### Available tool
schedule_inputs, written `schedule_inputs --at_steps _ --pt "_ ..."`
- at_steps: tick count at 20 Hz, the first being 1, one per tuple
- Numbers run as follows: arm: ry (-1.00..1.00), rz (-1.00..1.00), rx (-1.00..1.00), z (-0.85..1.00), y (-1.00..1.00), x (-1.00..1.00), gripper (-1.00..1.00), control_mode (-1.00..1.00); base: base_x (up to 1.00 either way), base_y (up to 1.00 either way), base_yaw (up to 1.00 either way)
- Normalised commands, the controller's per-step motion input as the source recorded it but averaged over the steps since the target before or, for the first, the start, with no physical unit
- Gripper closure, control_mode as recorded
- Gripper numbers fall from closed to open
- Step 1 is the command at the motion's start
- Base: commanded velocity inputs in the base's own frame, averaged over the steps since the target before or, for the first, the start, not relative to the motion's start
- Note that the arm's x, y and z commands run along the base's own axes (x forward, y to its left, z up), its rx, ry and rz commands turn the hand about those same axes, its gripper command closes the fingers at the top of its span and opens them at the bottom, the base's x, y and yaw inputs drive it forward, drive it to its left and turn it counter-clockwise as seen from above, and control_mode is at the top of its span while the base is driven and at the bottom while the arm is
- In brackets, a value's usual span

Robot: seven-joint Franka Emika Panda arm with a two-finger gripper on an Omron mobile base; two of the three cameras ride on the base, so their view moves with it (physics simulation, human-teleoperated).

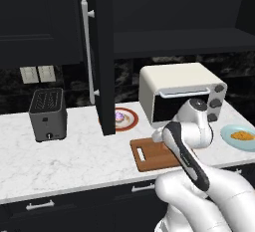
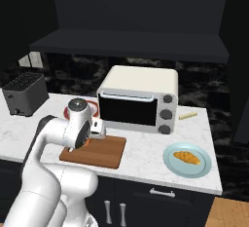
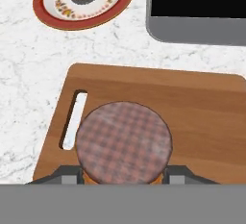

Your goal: From the different types of pastries on the counter, select a croissant and place it on the cutting board. Then retrieve a jar of jam from the cabinet and place it alongside the croissant on the cutting board.

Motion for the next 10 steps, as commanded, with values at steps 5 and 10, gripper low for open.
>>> schedule_inputs --at_steps 5,10 --pt "-0.18 0.18 0.15 -0.95 -0.19 0.0 -1.0 -1.0 0.0 0.0 0.0" --pt "-0.22 0.12 0.1 -0.83 -0.03 0.0 -1.0 -1.0 0.0 0.0 0.0"
